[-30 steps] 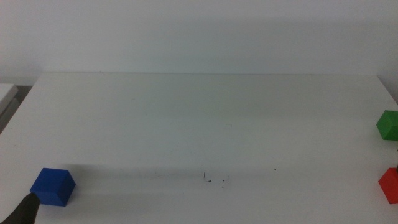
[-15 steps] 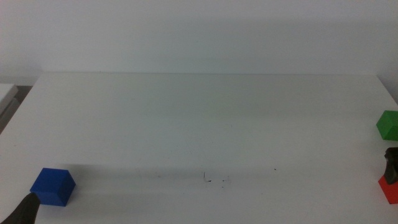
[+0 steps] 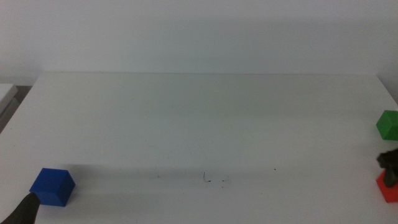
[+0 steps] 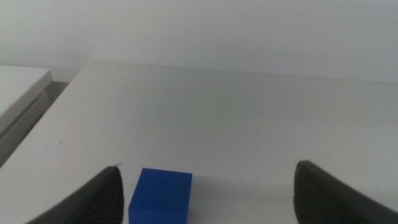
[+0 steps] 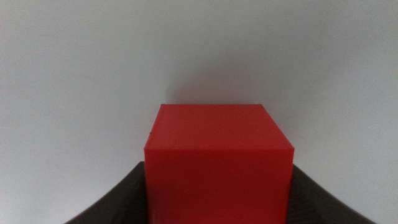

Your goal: Stack red cubes first, then green, then blue cubes in a specific spot.

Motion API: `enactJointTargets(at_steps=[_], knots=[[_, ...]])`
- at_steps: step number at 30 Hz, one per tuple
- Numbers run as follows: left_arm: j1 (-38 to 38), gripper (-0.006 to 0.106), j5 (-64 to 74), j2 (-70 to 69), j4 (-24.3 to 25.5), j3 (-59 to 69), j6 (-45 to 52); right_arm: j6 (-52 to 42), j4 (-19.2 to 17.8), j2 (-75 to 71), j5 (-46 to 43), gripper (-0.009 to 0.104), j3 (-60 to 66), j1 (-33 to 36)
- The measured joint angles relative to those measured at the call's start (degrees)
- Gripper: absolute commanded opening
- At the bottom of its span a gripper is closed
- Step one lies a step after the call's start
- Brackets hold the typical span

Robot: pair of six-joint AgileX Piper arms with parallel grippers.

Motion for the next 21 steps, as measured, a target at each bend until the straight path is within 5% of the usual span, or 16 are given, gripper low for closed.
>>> enactJointTargets(at_steps=[8, 15, 21], knots=[[0.0, 0.094, 0.0, 0.0, 0.0, 0.0, 0.0, 29.8, -10.4, -1.4, 7.5, 0.006, -16.5, 23.3], [0.0, 0.094, 0.0, 0.0, 0.0, 0.0, 0.0, 46.1, -10.2, 14.0, 16.3, 0.006, -38.1, 41.9], [0.0, 0.094, 0.0, 0.0, 0.0, 0.0, 0.0, 48.8, -5.1, 26.6, 17.1, 0.006, -51.8, 47.9]])
